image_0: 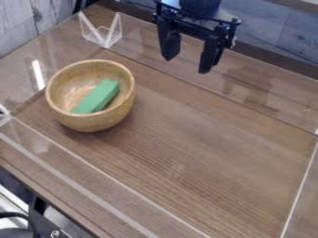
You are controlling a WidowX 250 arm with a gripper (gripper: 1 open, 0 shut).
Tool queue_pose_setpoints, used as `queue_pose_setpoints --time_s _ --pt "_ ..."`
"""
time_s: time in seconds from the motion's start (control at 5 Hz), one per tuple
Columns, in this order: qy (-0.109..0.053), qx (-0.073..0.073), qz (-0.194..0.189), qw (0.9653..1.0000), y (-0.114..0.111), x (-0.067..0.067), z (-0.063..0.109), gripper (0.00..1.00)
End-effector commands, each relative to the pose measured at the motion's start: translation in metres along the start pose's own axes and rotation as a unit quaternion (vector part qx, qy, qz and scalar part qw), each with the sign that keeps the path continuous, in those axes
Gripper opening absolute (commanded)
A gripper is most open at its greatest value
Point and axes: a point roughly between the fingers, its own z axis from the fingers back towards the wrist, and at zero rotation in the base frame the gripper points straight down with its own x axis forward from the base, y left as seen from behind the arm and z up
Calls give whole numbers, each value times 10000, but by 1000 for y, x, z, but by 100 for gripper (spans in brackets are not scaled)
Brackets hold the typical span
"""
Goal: Move green stick from inside the wooden bowl to the table next to it
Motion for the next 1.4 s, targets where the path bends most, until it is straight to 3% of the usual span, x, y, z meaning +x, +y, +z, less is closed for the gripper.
queue_pose_setpoints --time_s 0.0,0.4,0.8,1.2 --pt "119 14 -54 9999 6 5 -15 100" --pt "-128 68 440 9989 68 -24 -2 100" --pt "-327 177 452 9983 142 -43 -10 100" --pt "-379 241 725 9964 120 -26 -43 100"
